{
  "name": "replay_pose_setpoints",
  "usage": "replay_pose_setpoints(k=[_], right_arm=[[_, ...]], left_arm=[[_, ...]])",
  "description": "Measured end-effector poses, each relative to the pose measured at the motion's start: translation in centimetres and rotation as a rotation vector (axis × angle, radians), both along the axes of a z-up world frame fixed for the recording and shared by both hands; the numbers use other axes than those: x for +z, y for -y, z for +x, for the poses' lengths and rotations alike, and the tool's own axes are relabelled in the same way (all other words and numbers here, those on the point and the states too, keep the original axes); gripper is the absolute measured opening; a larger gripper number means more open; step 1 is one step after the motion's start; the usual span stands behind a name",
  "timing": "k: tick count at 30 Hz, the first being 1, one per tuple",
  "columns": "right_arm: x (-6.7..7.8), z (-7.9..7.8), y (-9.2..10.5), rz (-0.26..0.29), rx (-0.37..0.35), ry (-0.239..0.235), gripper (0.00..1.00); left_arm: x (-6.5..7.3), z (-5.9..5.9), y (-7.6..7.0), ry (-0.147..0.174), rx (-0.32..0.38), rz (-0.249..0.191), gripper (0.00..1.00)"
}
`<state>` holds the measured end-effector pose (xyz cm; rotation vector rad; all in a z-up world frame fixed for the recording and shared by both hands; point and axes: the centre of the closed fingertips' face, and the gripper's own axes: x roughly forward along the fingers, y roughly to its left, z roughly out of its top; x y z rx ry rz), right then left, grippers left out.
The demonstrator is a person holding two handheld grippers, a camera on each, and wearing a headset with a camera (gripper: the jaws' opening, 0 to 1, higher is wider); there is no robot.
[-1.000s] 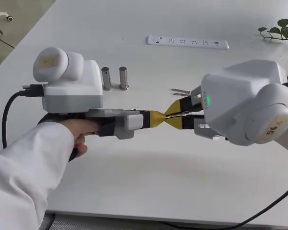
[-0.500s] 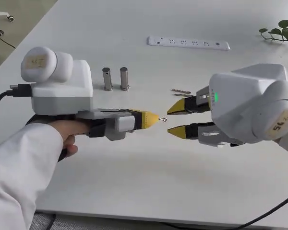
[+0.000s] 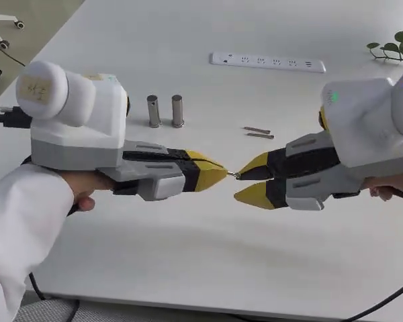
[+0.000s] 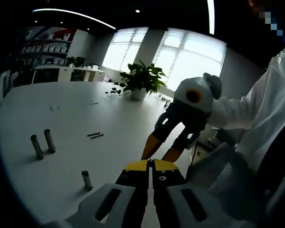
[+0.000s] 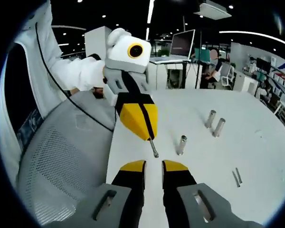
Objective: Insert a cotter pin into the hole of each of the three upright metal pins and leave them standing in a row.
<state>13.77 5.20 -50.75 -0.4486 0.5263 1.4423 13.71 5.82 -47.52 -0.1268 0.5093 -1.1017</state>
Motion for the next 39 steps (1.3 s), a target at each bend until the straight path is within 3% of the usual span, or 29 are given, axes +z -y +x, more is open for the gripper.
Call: replay_pose_setpoints(k=[2,5,11,19,24,31,39], right_arm=[[0.1,-0.5,-0.2,0.012,0.006,-0.031,0.0],[0.3,-1.2,-0.4,0.029,0.019,-0.054,0.02],[0.2,-1.7,-0.4,0.019,0.042,-0.046,0.0],[-0.2,-2.8,-0.5,0.002,0.085,-0.064,0.0],[-0.5,-3.2,-0.5,-0.012,0.104,-0.069,0.0],[-0.7,-3.7,-0.3,-0.035,0.135,-0.078,0.0],[-1.2,-4.1,-0.1,-0.06,0.165,-0.088,0.0]], left_arm=[[0.2,-0.3,0.2,0.037,-0.028,0.0,0.0],[0.2,-0.5,0.2,0.053,-0.046,0.015,0.0],[0.0,-1.2,0.3,0.102,-0.095,0.04,0.0],[-0.5,-1.9,0.5,0.117,-0.145,0.063,0.0],[-1.1,-2.3,0.4,0.106,-0.163,0.07,0.0],[-2.1,-3.0,0.6,0.139,-0.227,0.133,0.0],[-2.6,-3.3,1.0,0.145,-0.261,0.16,0.0]])
